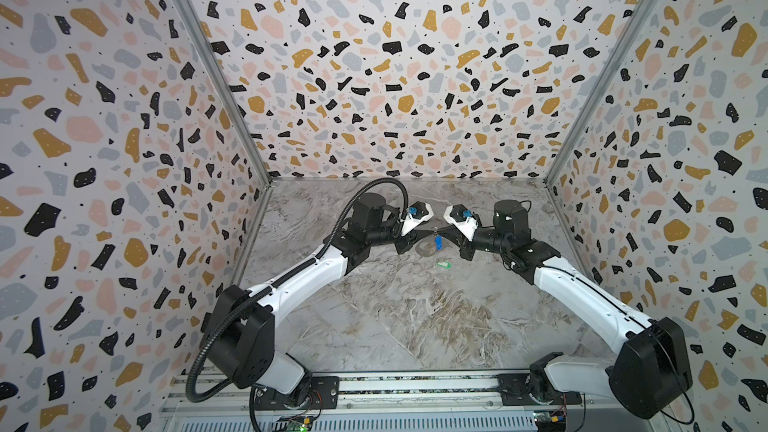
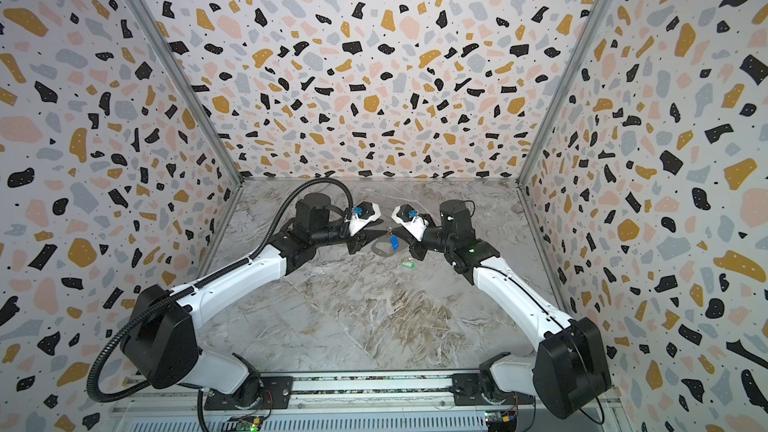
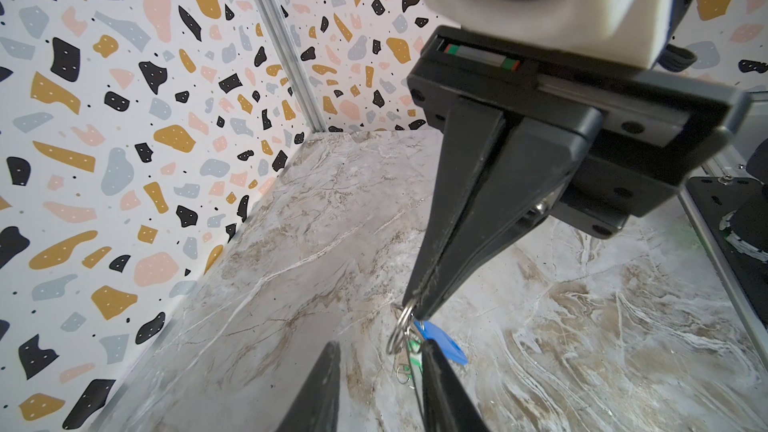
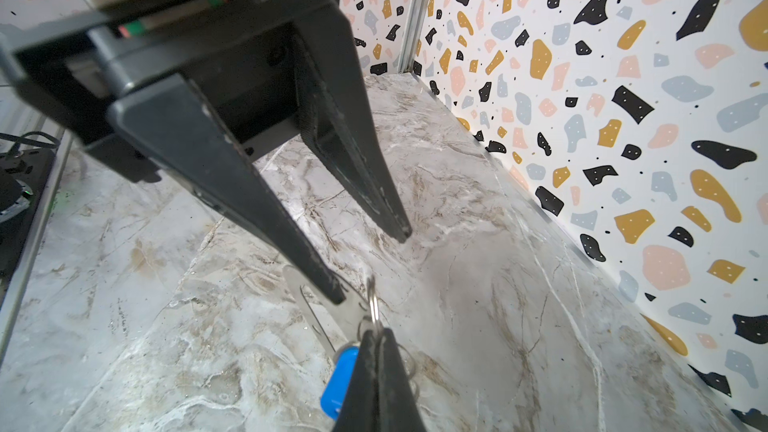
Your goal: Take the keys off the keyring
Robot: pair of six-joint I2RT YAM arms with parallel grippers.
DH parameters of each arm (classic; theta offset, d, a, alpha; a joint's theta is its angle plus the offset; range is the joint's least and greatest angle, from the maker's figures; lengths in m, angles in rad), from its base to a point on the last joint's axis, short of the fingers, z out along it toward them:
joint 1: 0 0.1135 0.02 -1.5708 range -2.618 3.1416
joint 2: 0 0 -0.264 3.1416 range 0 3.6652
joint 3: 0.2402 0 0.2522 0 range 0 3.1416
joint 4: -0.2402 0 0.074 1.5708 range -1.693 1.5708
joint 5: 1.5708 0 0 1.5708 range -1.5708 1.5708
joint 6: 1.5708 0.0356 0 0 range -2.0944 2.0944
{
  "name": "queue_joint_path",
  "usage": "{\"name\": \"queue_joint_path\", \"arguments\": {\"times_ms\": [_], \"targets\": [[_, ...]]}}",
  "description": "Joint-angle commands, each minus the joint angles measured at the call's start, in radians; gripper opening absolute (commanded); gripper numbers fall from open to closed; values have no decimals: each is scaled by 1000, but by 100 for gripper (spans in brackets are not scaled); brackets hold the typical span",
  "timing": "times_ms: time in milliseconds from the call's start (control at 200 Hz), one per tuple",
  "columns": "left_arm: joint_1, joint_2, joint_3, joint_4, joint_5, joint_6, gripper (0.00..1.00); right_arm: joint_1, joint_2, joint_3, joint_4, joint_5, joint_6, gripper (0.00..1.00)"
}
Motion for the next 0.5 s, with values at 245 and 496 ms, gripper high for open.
{"name": "queue_joint_path", "arguments": {"times_ms": [245, 496], "targets": [[2, -33, 50, -78, 23, 104, 36, 0, -45, 22, -27, -31, -83, 2], [42, -69, 74, -148, 6, 158, 36, -5, -34, 21, -11, -58, -90, 1]]}}
